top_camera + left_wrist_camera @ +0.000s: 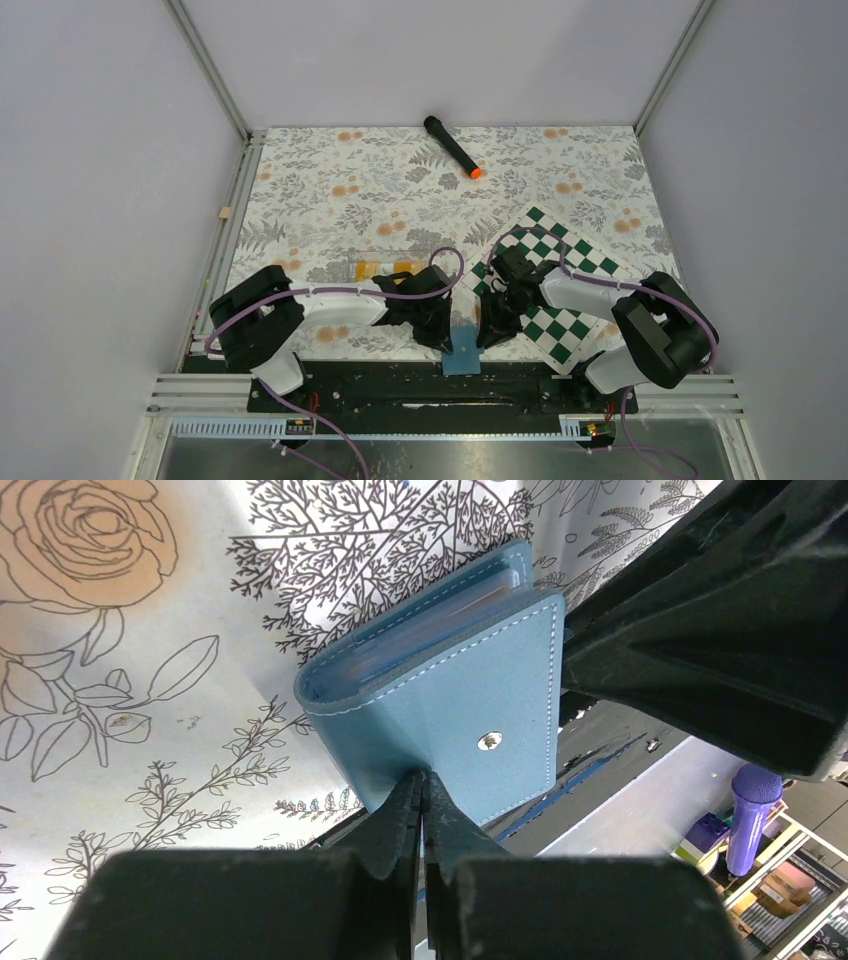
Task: Put the credit cards into the card holder
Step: Close the card holder at the center of the board.
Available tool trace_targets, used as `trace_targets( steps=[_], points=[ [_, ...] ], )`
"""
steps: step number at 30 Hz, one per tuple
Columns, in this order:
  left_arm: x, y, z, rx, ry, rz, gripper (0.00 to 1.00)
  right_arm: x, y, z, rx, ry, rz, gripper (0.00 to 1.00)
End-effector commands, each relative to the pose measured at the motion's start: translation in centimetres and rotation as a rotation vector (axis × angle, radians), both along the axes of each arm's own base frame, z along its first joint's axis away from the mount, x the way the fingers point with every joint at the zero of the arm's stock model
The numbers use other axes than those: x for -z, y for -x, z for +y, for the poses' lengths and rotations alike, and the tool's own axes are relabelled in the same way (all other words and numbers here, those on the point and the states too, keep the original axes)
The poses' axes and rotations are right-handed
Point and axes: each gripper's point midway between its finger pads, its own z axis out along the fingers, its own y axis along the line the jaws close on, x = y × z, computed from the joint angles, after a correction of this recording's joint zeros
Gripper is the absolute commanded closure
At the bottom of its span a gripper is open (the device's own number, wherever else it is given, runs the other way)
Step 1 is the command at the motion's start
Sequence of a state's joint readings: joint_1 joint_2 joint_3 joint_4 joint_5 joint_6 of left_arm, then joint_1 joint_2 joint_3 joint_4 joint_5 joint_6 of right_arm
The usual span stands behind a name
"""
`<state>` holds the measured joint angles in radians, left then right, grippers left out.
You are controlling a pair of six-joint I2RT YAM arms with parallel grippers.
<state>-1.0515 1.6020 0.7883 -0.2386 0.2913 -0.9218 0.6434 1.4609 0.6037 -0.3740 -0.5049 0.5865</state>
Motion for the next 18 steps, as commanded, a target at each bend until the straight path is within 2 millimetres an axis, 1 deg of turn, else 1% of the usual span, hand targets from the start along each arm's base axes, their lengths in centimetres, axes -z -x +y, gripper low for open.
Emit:
trace_targets(
  steps=[1,5,12,15,18],
  points=[
    [2.6,-0.9,1.8,-0.014,-0.129,-0.061,1.0,-0.4,-1.2,-0.6,-0.017,0.07,-0.085,0.7],
    [2.8,-0.8,1.8,-0.014,-0.136,-0.057,1.0,-0.6,-2.2,-1.1,0.015,0.104,-0.133,0.68],
    [2.9,-0.6,1.7,-0.007,-0.137,-0.051,1.0,-0.5,-2.7,-0.6,0.016,0.11,-0.124,0.63],
    [2.9,-0.6,1.7,-0.005,-0.143,-0.052,1.0,-0.5,-2.7,-0.2,-0.001,0.097,-0.104,0.62],
    [2.9,-0.7,1.8,-0.004,-0.151,-0.053,1.0,-0.5,-2.2,0.0,-0.03,0.084,-0.078,0.63]
  ],
)
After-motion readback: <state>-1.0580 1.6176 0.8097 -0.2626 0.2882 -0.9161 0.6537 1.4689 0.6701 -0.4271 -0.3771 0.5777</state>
